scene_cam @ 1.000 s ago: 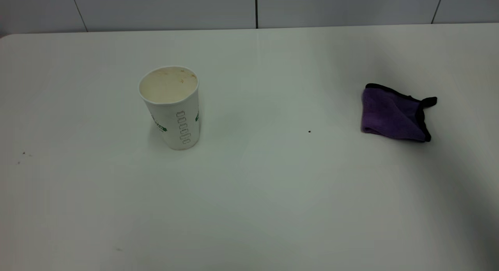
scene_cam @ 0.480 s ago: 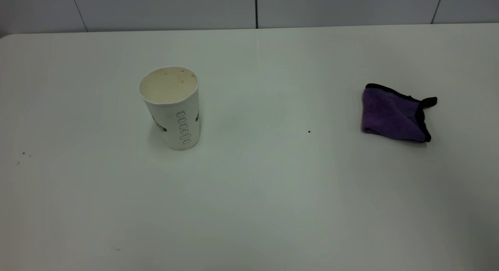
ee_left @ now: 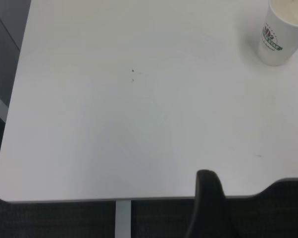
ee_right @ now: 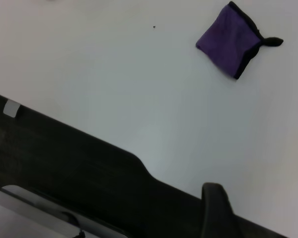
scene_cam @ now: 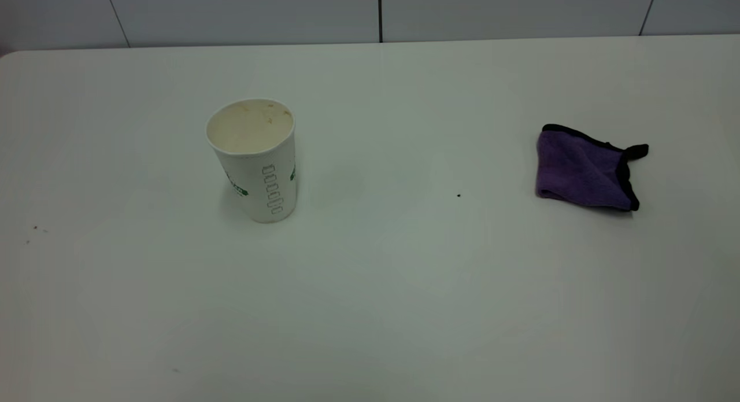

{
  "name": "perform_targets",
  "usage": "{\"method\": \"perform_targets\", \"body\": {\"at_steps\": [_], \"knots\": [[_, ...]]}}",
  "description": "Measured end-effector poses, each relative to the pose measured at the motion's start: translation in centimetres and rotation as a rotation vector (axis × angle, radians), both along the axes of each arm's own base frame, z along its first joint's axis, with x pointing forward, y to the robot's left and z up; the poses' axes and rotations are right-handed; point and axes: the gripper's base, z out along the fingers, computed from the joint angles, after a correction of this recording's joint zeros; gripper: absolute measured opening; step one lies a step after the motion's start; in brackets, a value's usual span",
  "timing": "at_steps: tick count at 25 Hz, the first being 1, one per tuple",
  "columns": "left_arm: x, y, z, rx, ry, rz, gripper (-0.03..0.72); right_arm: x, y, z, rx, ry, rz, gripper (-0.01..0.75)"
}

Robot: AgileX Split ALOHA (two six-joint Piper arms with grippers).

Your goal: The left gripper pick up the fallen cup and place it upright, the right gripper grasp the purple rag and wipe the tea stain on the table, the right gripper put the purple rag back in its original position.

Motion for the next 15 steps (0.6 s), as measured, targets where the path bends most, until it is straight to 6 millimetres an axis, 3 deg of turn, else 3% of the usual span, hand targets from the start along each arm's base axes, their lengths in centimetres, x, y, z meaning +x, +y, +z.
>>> {"method": "perform_targets", "body": {"at_steps": [4, 9, 15], "knots": [[0.0, 0.0, 0.0, 0.0, 0.0, 0.0, 0.516, -3.9, -1.2, -2.0, 0.044, -0.067, -0.025, 0.45], [0.0, 0.0, 0.0, 0.0, 0.0, 0.0, 0.516, -6.1, -2.0, -3.5, 0.055, -0.117, -0.034, 0.45], [0.0, 0.0, 0.0, 0.0, 0.0, 0.0, 0.516, -7.6, -2.9, -7.9, 0.029, -0.16, -0.051, 0.45]]}}
